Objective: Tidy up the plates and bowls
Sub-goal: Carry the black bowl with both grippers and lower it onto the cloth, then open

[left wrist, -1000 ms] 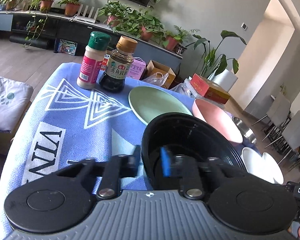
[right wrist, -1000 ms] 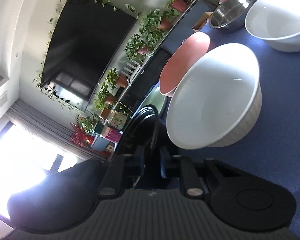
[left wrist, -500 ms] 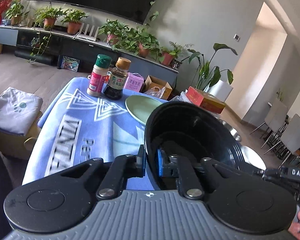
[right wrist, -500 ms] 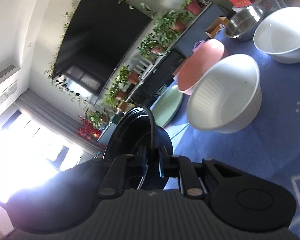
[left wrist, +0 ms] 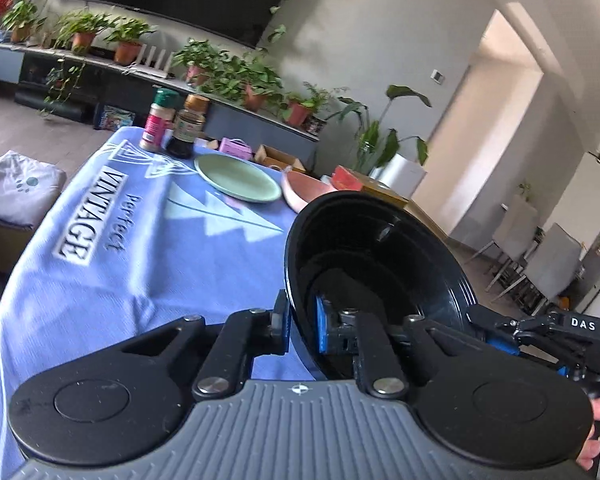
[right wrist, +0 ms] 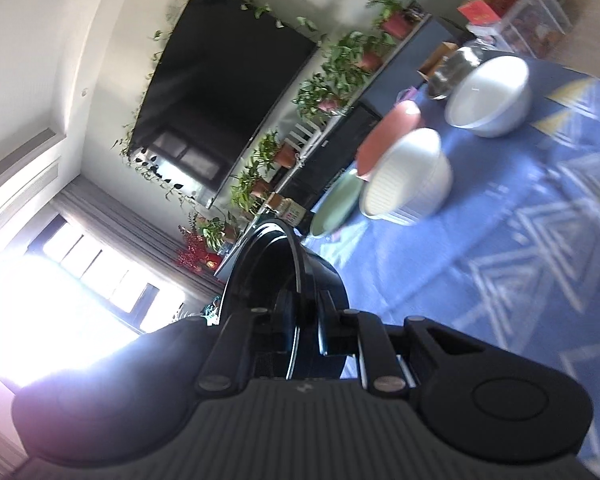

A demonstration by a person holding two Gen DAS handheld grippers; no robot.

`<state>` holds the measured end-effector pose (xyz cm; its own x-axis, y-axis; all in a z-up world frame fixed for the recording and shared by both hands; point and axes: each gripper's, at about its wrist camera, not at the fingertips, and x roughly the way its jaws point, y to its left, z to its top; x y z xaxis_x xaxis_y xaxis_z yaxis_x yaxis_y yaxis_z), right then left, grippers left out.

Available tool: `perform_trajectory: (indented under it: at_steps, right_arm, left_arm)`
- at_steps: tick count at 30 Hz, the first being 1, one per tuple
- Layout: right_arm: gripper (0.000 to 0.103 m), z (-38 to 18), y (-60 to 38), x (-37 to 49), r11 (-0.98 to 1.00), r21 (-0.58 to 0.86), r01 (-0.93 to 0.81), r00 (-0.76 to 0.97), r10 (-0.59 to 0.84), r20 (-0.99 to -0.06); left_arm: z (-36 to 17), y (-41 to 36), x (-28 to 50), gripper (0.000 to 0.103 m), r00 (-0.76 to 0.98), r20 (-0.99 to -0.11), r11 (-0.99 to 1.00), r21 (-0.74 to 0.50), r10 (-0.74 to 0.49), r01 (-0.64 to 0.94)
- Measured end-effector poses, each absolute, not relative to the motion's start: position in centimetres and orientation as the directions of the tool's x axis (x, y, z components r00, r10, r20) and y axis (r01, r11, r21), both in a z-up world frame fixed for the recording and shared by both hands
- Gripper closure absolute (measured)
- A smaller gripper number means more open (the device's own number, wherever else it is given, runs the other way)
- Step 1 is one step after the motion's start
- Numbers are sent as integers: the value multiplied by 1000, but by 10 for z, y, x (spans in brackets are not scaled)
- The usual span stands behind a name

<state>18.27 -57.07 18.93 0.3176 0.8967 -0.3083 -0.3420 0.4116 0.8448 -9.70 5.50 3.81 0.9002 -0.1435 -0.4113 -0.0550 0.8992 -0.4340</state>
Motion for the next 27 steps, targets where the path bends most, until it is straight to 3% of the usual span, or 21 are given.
perform_trajectory:
  at_steps: [27]
  right_arm:
    - [59, 138, -627, 172, 480, 833, -277, 310, 865, -395]
  left_arm:
    - [-3, 0, -112, 90, 836, -512, 901, -430, -197, -51]
